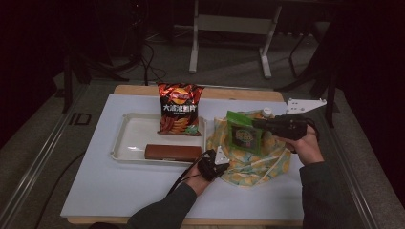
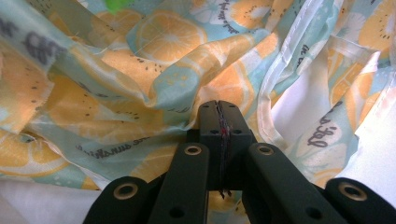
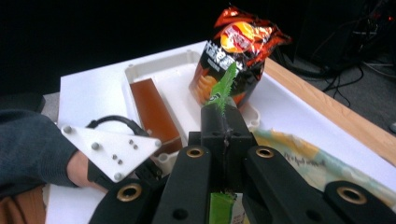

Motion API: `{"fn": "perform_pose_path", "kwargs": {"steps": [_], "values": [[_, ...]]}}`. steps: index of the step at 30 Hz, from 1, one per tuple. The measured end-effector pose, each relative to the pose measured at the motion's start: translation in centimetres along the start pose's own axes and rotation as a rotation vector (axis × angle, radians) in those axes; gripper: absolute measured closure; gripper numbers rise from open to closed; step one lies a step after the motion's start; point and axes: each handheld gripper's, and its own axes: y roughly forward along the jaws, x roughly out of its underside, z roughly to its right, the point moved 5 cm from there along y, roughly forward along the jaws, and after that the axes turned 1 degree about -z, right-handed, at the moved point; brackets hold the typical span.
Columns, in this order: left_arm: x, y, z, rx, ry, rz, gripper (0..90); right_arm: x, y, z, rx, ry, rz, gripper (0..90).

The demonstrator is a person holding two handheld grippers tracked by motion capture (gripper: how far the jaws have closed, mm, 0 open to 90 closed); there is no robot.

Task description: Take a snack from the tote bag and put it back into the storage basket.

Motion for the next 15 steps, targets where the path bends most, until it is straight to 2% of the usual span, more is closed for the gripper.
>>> {"fn": "perform_pose_path", "kwargs": {"steps": [15], "values": [[0.0,0.0,0.0,-0.001,-0.002,0.003,88.7,-2.3,-0.1,-0.9,-0.031,-0.029,0.041,90.0]]}}
